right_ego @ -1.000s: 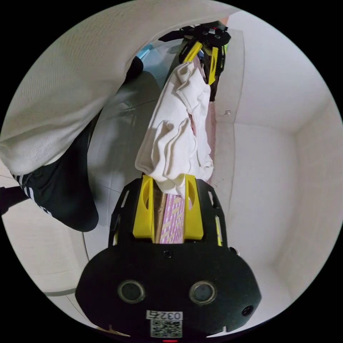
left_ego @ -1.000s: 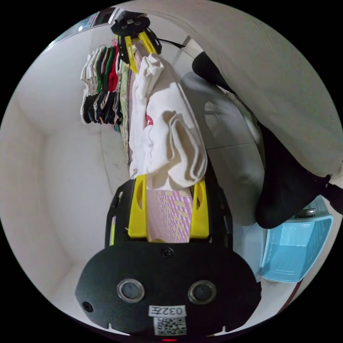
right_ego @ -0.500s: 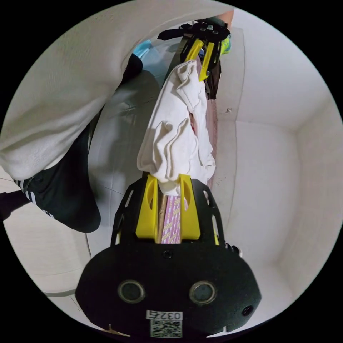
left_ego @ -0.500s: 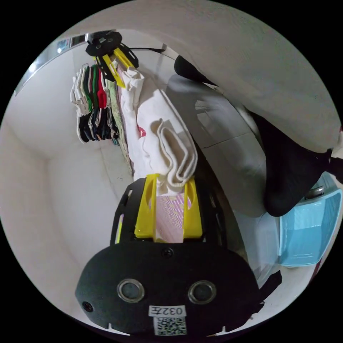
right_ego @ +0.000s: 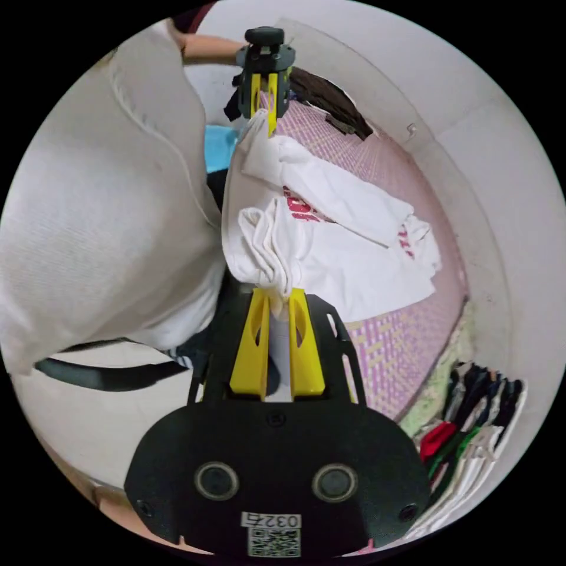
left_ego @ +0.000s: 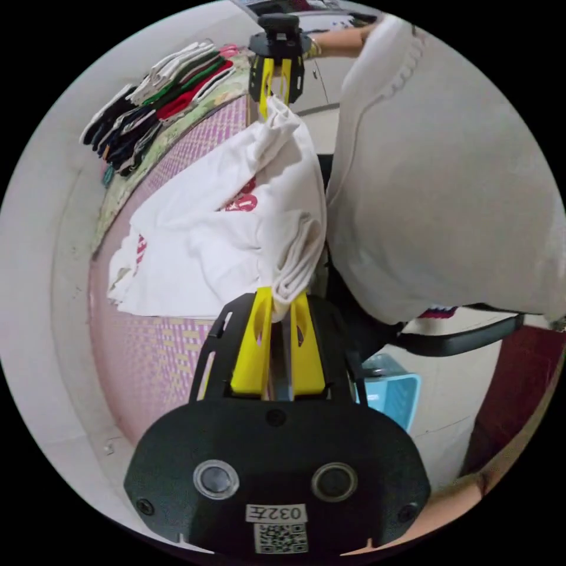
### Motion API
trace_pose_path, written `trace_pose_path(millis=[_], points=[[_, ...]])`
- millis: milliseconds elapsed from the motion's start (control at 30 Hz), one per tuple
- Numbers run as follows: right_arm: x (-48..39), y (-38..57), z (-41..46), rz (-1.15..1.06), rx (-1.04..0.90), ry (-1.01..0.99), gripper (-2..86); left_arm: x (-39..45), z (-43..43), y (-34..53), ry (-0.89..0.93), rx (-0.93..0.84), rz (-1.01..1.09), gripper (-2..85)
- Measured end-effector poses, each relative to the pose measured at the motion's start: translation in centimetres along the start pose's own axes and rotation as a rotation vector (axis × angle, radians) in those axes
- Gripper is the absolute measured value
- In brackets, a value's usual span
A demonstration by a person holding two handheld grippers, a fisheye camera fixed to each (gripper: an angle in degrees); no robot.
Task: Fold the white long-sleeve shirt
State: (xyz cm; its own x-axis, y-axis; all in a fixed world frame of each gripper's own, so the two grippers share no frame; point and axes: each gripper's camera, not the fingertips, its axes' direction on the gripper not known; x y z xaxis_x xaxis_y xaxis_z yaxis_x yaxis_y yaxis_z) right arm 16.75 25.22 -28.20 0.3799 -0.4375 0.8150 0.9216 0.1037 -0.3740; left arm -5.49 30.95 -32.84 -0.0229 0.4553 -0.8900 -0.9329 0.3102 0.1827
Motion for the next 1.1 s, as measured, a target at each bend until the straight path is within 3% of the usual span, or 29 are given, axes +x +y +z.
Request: trace_pose_path(millis=[200,367,567,633,767,900,967,1100], points=[[18.1,4.6,-3.6,0.167,0.199,-0.479,4.7,-15.0,-4.3,6.3,0.418,0.303,-0.146,5.2],[33.9,7.8,-2.2,0.270,0.333,-0.611,5.0,-30.0,-2.6,13.4,0.556,0.503,-0.394,4.9],[50.0,11.2,10.5,0.513,0.266,-0.834,5.9,-44.5,10.5,19.3,0.801,0.408,-0.772,1.2],[52.1,12.3,14.5,0.599,0.187,-0.875,5.9,-46.2,13.8,20.5,0.910,0.413,-0.824,0.7],[54.8,16.0,17.2,0.687,0.280,-1.032,5.9,-47.6,15.3,23.2,1.037,0.511,-0.840,0.5],[55.2,16.0,13.8,0.545,0.510,-1.062,5.7,-47.2,11.9,24.5,1.034,0.706,-0.707,0.1],[56.1,16.0,13.7,0.544,0.570,-1.069,5.8,-47.3,11.9,25.3,1.041,0.726,-0.744,0.1],[57.7,16.2,19.4,0.778,0.303,-0.963,6.8,-46.5,14.9,26.5,1.012,0.583,-0.959,1.1]])
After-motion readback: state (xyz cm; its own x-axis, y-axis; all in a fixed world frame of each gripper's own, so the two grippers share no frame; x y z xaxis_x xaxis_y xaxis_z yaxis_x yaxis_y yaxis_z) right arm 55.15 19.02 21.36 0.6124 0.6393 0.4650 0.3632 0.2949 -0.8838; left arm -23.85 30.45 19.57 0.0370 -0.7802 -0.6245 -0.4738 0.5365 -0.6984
